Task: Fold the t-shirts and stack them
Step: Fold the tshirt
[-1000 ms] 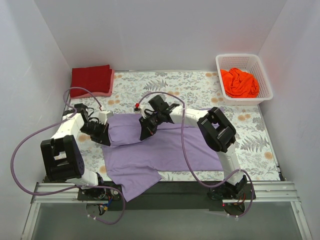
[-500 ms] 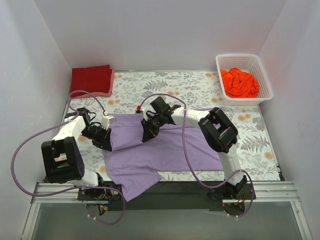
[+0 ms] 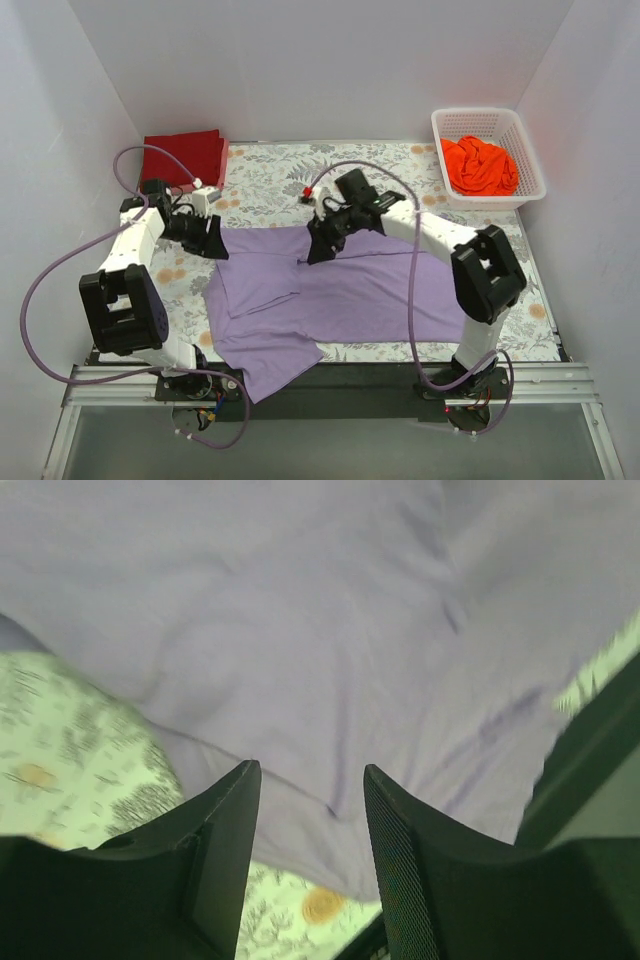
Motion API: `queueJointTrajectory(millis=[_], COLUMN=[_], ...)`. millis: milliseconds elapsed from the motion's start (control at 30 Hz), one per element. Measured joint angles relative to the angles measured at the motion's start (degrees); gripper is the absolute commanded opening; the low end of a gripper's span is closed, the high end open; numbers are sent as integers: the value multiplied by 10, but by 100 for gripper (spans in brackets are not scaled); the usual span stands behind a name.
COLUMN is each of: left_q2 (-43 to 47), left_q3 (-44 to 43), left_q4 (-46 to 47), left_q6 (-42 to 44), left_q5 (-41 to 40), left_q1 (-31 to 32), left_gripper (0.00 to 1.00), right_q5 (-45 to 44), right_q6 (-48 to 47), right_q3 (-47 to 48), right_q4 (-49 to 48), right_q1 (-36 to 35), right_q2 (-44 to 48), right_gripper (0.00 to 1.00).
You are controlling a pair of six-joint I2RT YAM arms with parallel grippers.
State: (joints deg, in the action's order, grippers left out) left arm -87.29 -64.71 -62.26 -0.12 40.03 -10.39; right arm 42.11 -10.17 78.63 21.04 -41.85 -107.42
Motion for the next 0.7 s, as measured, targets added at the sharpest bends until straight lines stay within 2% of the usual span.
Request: queueJointTrajectory(millis=[133, 367, 500, 700], left_q2=[-33, -110, -136, -185], left_q3=[-33, -38, -38, -38], left_q4=[92, 210, 247, 272], left_q6=[-104, -248, -296, -333], left_q5=[2, -51, -97, -180], left_q1=[0, 16, 40, 57], left_gripper=[45, 45, 45, 44], right_q5=[-26, -125, -188, -270], right_q6=[-39, -97, -127, -159], right_q3=[0, -26, -28, -28], right_q4=[33, 97, 123, 126], right_q1=[90, 261, 308, 337], right_q2=[56, 58, 51, 8], right_gripper=[45, 39, 38, 36])
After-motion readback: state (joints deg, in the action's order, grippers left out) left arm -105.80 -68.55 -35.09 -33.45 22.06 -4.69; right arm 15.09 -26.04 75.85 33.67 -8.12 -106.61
